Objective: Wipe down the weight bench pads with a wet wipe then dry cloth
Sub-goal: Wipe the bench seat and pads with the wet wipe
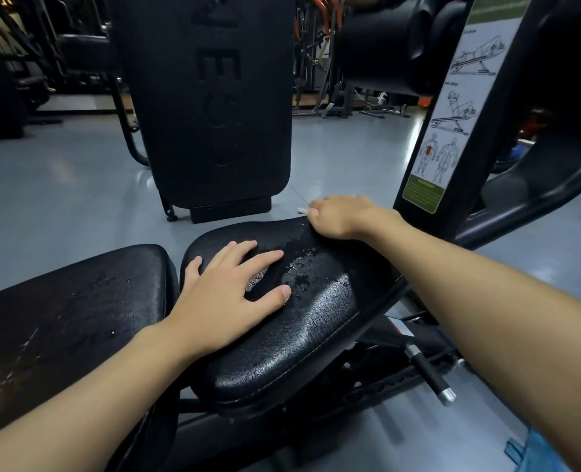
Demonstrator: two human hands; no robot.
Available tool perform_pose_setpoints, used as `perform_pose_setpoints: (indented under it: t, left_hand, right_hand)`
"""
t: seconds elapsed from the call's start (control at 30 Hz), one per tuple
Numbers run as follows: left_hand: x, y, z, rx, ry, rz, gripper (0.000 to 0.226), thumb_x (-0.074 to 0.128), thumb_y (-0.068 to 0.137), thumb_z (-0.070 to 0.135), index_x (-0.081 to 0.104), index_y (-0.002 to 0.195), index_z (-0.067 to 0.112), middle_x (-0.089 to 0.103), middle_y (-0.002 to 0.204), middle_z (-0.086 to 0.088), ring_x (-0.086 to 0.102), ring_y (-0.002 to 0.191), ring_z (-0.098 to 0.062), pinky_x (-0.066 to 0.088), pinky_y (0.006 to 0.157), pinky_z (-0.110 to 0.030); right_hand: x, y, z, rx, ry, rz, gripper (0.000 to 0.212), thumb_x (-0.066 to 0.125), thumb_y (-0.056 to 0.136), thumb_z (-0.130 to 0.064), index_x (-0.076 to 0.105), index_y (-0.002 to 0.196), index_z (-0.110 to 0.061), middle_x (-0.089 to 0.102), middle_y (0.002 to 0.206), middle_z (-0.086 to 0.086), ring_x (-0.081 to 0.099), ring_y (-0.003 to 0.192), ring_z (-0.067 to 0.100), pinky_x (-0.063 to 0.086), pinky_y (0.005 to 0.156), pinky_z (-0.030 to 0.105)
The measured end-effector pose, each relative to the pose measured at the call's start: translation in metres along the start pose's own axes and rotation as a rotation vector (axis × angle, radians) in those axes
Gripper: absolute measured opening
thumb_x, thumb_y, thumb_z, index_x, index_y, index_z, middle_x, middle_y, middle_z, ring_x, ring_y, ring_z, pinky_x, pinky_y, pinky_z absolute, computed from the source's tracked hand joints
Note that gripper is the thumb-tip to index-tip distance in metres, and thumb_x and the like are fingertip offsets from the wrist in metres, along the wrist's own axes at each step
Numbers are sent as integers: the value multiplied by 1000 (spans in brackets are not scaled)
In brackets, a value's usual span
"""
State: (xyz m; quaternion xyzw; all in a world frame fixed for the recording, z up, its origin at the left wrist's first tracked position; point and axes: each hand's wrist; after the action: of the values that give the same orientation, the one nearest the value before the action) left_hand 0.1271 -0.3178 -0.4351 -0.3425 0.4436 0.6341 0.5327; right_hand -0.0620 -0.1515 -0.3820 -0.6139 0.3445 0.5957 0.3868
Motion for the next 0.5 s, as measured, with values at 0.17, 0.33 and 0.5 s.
perform_pose_setpoints:
  t: [0.17,0.33,0.5]
  left_hand:
    - [-1,-1,0,-9,-1,1,73,20,70,86,26,139,62,21,157,21,8,149,-6,4,119,-54]
    - [-2,-2,2,-14,-17,-7,74,20,70,85,27,140,61,20,158,20,6,149,-6,2,119,-52]
    - [-1,-4,2,-8,-27,9,72,22,72,83,30,140,59,23,157,18,9,149,-8,3,119,-53]
  right_hand:
    - [3,-6,-2,-39,-16,31,60,11,98,-52,38,146,-27,35,157,6,30,145,26,20,117,49]
    - [19,-66,0,-132,-54,179,56,10,102,-49,30,150,-27,25,161,5,16,150,24,10,121,47]
    - [44,-149,-1,-140,-106,294,64,-2,98,-47,9,158,-27,2,166,2,-4,152,20,-1,123,44]
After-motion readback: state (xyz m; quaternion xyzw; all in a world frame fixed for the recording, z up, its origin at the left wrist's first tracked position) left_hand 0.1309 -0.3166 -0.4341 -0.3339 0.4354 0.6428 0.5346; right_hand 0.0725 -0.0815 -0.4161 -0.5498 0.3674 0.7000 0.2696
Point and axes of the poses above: each hand's wrist, its own y-axis towards the middle knuckle, its own x-axis out of the palm, z = x × y
